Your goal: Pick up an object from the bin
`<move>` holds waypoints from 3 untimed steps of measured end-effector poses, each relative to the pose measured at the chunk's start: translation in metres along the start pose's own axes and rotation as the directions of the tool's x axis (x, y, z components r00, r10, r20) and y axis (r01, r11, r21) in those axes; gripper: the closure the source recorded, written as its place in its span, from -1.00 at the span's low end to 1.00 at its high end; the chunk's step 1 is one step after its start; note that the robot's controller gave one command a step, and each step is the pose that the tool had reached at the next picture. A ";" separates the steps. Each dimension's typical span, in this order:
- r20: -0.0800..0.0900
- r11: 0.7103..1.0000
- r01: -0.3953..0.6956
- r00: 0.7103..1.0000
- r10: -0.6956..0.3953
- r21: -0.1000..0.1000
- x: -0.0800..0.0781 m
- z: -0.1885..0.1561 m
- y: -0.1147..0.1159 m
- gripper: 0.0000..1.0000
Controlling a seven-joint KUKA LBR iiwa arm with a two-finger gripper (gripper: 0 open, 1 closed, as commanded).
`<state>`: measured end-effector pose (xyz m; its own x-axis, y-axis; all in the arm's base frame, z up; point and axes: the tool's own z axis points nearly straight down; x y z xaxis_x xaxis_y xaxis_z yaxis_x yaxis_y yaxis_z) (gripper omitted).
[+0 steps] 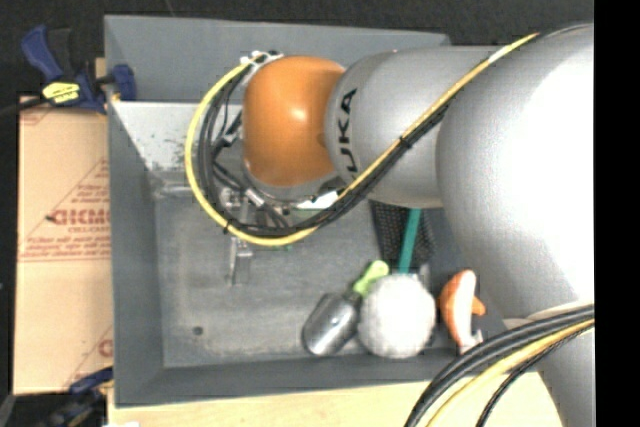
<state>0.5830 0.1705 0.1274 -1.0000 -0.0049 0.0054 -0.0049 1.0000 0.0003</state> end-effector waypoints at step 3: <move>0.007 0.976 0.216 0.976 -0.216 -0.002 0.106 -0.007 -0.127 -1.00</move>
Offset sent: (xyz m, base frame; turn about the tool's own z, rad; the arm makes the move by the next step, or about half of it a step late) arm -0.0323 -0.0993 0.0145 0.0288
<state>0.4779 0.0435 0.1352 -0.9753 -0.2210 -0.0014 -0.2210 0.9753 0.0036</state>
